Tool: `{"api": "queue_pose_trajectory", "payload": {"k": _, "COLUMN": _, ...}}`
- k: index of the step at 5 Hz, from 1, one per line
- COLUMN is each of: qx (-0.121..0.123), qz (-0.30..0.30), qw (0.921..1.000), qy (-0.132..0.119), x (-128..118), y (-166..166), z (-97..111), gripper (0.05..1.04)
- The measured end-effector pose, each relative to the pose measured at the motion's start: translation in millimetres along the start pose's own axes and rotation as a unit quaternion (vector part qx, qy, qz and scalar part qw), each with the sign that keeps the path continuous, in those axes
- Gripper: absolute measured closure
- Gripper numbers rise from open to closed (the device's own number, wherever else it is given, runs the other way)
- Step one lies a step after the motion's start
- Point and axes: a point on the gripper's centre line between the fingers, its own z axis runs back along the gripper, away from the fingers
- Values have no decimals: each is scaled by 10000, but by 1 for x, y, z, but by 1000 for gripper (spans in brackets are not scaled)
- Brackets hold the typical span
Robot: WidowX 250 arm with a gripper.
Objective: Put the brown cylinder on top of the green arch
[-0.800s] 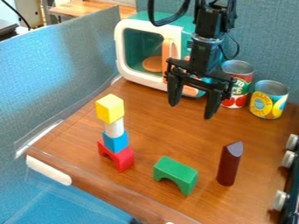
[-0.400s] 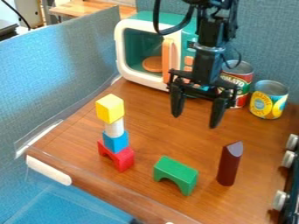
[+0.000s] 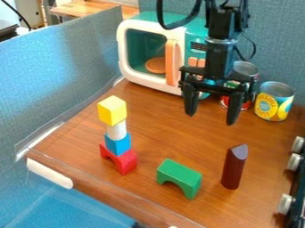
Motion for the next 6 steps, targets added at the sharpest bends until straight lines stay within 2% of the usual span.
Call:
{"api": "queue_pose_trajectory", "payload": {"k": 1, "qx": 5, "qz": -630, "qw": 9980, "qy": 14, "x": -4, "y": -17, "z": -7, "gripper": 83}}
{"api": "queue_pose_trajectory", "payload": {"k": 2, "qx": 72, "qz": -1431, "qw": 9890, "qy": 364, "x": -13, "y": -34, "z": -43, "gripper": 83}}
{"api": "queue_pose_trajectory", "payload": {"k": 4, "qx": 39, "qz": -1703, "qw": 9844, "qy": 432, "x": -13, "y": -41, "z": -55, "gripper": 83}}
{"api": "queue_pose_trajectory", "payload": {"k": 5, "qx": 113, "qz": -1692, "qw": 9836, "qy": 611, "x": -13, "y": -38, "z": -70, "gripper": 114}}
{"api": "queue_pose_trajectory", "payload": {"k": 6, "qx": 198, "qz": -1661, "qw": 9844, "qy": 551, "x": -10, "y": -36, "z": -76, "gripper": 223}}
